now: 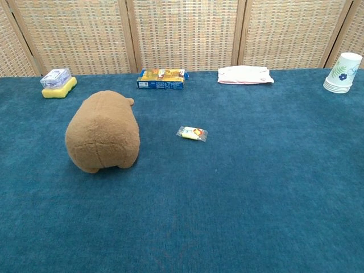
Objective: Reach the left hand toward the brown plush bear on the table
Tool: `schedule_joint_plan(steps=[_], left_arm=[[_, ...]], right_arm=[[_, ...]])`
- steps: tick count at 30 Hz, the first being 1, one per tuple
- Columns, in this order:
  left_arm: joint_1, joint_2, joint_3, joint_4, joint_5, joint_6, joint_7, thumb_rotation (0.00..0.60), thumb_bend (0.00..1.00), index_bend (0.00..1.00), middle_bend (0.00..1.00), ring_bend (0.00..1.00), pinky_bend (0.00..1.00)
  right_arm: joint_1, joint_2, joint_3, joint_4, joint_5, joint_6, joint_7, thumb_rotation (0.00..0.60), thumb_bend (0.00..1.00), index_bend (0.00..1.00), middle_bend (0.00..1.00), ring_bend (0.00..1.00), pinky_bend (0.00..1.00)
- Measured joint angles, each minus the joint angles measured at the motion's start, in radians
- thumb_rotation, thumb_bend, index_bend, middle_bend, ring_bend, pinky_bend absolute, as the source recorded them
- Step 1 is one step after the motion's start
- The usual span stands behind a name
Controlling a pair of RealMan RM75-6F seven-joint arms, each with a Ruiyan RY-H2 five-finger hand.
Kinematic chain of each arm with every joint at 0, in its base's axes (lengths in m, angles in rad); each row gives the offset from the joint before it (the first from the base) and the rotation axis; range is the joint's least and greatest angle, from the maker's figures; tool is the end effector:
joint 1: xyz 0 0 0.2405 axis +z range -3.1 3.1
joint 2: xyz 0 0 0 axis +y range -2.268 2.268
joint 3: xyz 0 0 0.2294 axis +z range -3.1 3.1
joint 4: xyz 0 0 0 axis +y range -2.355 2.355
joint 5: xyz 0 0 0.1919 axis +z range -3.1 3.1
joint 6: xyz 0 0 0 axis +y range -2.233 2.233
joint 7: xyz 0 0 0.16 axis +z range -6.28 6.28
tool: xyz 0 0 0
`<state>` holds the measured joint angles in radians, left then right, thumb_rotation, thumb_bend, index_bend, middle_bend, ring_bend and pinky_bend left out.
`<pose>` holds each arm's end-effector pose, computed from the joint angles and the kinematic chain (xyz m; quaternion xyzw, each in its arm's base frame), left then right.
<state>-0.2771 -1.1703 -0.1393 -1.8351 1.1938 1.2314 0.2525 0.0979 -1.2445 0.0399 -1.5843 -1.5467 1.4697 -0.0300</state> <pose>-0.2324 0.2468 0.1148 -0.6056 -0.4655 -0.3539 0.5397 -0.2652 -0.1942 0.1234 0.6040 -0.4009 0.4128 0.5514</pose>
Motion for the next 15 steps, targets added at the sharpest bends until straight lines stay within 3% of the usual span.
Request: schedule_joint_plan(steps=[7, 11, 15], left_arm=[[-0.107, 0.081, -0.105, -0.012, -0.215, -0.193, -0.089, 0.600, 0.29, 0.27, 0.00, 0.00, 0.00], [-0.172, 0.116, -0.157, -0.008, -0.346, -0.316, -0.145, 0.600, 0.30, 0.35, 0.00, 0.00, 0.00], [-0.261, 0.153, -0.193, 0.021, -0.512, -0.491, -0.196, 0.600, 0.38, 0.40, 0.00, 0.00, 0.00]], right_arm=[[0.005, -0.008, 0.003, 0.017, 0.017, -0.018, 0.010, 0.600, 0.10, 0.01, 0.00, 0.00, 0.00], [0.011, -0.016, 0.006, 0.029, 0.028, -0.031, 0.012, 0.600, 0.10, 0.01, 0.00, 0.00, 0.00], [0.013, -0.017, 0.009, 0.030, 0.036, -0.036, 0.017, 0.600, 0.10, 0.01, 0.00, 0.00, 0.00]])
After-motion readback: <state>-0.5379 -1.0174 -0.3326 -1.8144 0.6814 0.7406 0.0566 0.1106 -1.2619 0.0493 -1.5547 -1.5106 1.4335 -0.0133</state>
